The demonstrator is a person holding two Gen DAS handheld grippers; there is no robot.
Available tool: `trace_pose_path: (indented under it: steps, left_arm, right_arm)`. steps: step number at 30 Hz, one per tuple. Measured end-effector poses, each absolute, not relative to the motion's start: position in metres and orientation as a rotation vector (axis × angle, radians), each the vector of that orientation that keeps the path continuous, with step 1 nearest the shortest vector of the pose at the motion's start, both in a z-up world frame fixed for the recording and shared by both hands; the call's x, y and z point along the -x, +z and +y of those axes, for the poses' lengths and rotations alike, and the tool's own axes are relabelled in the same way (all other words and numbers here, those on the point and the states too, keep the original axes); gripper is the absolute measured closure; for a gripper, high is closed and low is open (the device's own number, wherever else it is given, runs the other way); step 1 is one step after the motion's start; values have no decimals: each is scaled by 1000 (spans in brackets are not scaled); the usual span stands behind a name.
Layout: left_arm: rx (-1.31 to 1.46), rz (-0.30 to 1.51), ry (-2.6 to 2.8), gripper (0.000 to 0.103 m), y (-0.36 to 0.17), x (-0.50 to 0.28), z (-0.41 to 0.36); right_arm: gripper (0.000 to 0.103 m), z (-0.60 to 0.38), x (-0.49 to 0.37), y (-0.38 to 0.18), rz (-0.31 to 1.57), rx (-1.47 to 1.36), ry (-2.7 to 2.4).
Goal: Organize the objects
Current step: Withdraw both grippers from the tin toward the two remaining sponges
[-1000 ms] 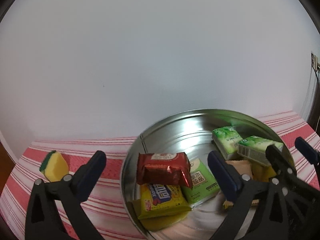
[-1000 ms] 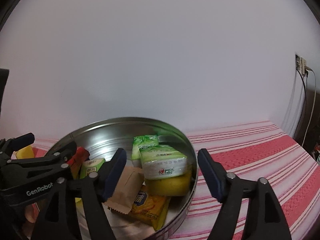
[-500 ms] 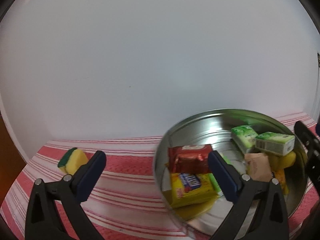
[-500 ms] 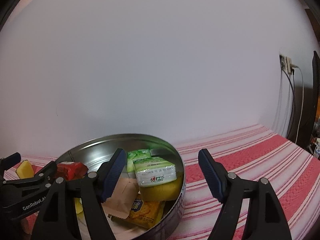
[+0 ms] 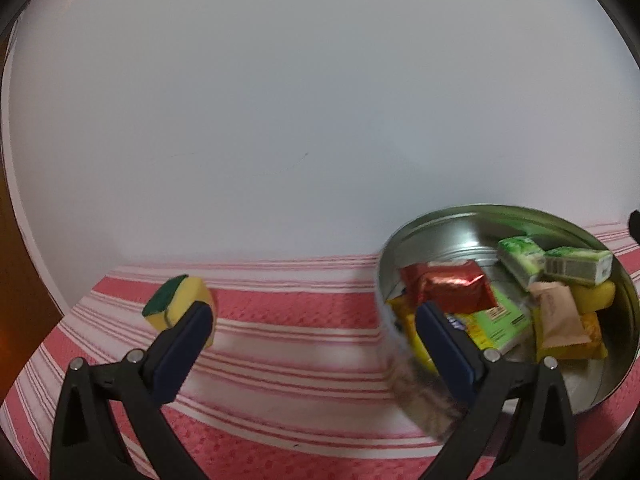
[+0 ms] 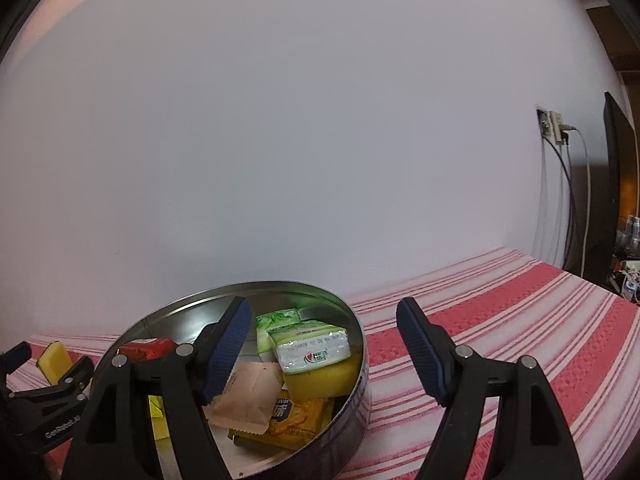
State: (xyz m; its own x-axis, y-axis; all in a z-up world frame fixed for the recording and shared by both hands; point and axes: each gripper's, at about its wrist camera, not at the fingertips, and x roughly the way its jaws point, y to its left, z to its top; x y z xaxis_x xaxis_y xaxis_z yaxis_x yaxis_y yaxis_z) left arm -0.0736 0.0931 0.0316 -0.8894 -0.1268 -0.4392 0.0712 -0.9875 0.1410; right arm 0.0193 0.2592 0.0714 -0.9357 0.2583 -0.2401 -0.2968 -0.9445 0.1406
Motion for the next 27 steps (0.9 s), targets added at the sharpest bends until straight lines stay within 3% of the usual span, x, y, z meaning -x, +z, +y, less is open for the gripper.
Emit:
trace_pose_path:
  steps: [27]
  left_arm:
    - [-712,-156,-2912,1,38,57,6]
  right_arm:
    - [26,181,-11,65,326,361,2808]
